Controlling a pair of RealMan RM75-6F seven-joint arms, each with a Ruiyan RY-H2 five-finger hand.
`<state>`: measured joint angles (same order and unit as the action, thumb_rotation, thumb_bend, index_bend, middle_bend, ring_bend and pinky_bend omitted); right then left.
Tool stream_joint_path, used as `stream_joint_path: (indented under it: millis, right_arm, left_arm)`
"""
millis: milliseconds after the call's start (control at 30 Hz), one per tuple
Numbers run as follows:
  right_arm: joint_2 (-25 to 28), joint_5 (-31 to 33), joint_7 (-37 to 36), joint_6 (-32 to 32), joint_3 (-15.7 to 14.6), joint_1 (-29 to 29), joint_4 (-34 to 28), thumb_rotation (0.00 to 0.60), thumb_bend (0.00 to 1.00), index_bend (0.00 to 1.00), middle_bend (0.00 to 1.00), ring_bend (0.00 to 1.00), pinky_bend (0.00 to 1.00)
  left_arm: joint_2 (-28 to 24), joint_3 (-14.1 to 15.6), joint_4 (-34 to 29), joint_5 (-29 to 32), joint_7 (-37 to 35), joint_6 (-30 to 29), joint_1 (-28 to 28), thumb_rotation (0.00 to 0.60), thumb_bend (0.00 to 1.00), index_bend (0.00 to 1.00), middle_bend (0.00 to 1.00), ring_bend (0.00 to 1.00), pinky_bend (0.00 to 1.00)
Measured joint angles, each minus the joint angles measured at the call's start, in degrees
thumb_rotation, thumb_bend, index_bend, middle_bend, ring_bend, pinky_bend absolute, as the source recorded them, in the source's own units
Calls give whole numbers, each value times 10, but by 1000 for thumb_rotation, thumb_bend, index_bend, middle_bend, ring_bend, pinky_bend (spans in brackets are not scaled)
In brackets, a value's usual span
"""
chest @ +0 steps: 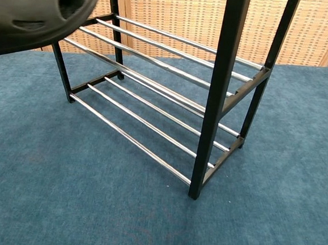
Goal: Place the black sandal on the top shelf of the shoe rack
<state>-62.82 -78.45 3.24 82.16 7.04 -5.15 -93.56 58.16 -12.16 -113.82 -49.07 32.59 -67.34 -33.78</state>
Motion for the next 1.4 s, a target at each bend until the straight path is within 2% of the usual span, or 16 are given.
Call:
stream_joint_path:
  millis: [133,267,667,800,967,1400]
  right_arm:
    - [1,3,-2,-4,1,-1,1,600,0,0,0,0,0]
    - [2,5,-4,-5,1,-2,2,600,0,0,0,0,0]
    - [6,11,-15,-12,3,-3,4,600,0,0,0,0,0]
    - [8,13,-22,-14,4,-4,5,600,0,0,0,0,0]
    - [10,14,-26,-15,5,-4,6,600,0,0,0,0,0]
    - [12,22,-31,-22,7,-6,8,600,0,0,0,0,0]
  left_arm:
    - [32,-29,-30,106,79,-27,-51,600,309,667,583,524,562]
    - [79,-59,-53,204,154,-87,-111,600,309,668,583,526,563]
    - [187,-139,-44,386,253,-242,-224,600,309,668,584,526,565]
    - [208,-160,-20,422,266,-265,-242,600,309,668,584,526,565]
    - [219,-185,12,472,275,-266,-253,600,310,668,584,526,565]
    - [235,-215,100,498,267,-224,-268,600,310,668,574,526,565]
